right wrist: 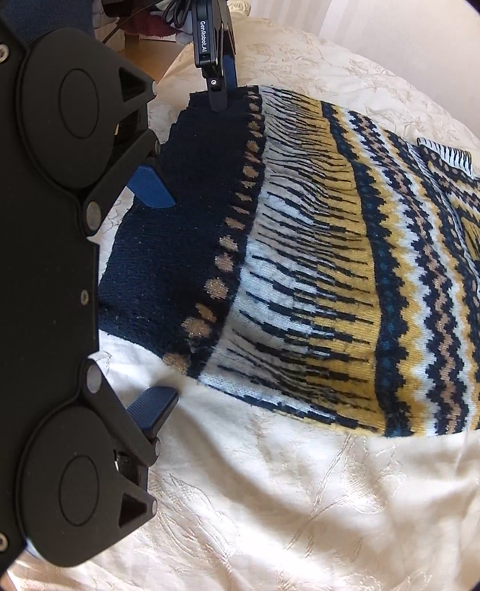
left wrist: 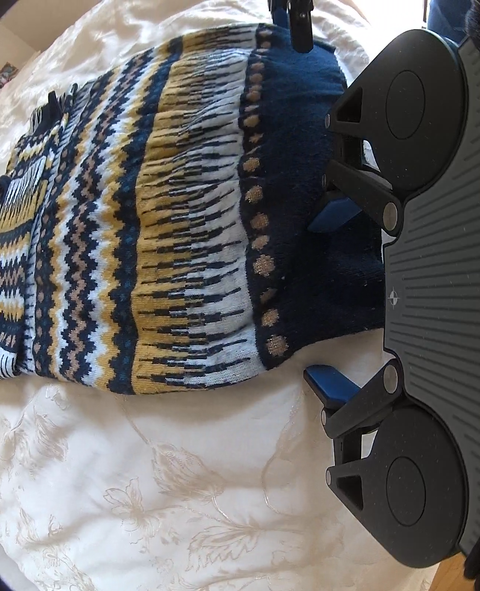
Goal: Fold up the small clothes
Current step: 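Move both tools to the navy ribbed hem and close on it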
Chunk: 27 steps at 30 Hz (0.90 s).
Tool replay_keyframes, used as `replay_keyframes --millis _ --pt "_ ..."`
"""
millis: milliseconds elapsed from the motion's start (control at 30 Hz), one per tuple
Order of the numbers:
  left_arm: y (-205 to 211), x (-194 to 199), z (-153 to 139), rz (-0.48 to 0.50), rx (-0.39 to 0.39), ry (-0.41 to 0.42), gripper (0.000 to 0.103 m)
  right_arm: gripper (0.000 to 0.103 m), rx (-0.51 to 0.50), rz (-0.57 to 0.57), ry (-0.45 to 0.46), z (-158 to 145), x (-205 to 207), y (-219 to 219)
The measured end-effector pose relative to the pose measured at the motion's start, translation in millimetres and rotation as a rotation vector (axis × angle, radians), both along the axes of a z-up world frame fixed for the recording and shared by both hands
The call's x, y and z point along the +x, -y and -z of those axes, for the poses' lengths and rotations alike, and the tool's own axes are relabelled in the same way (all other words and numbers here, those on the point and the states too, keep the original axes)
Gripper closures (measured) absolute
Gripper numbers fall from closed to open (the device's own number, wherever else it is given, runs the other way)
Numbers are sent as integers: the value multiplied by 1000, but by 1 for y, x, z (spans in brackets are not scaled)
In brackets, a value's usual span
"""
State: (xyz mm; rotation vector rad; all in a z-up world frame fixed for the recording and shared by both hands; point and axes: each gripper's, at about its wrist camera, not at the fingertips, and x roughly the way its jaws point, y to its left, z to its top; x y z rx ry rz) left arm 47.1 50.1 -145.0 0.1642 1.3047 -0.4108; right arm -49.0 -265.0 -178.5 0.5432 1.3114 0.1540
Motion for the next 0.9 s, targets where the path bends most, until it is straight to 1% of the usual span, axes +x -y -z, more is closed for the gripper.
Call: replay_keyframes --millis 167,267,367,400,467,533,600,633,667,700,733,767,800,833,867,900 --pt "0 3 9 8 -16 -15 25 0 1 -4 4 5 2 -1" --pt "-2 4 11 0 -35 -24 25 0 28 11 16 7 -1 4" --pt "-2 4 10 0 -49 -25 29 0 64 31 25 8 -4 10" --pt "-2 4 9 6 -60 -23 36 0 71 37 27 8 -5 12" --pt "-1 2 8 18 -75 -20 44 0 71 47 28 8 -6 11" --pt "0 1 6 32 -88 -19 55 0 53 39 22 6 -4 8" --pt "3 1 6 37 -92 -17 59 0 28 26 10 5 -1 3" --pt "4 1 6 37 -96 -15 65 1 24 23 9 4 -1 2" --pt "3 1 5 37 -108 -16 69 7 20 24 12 3 0 1" --pt "2 2 5 33 -125 -17 79 23 8 28 14 2 -1 2" --pt "1 2 4 27 -138 -21 84 32 -7 37 14 0 -2 3" --pt "1 2 4 20 -143 -23 85 48 1 47 15 -1 -4 7" --pt "-1 3 3 14 -150 -22 89 74 37 58 12 -1 -5 11" --pt "-1 3 1 9 -152 -20 92 87 71 76 3 0 -6 14" --pt "-2 2 -1 6 -158 -17 93 89 92 93 2 -1 -7 16" --pt "-4 2 -5 3 -167 -11 93 90 99 94 8 -3 -8 17"
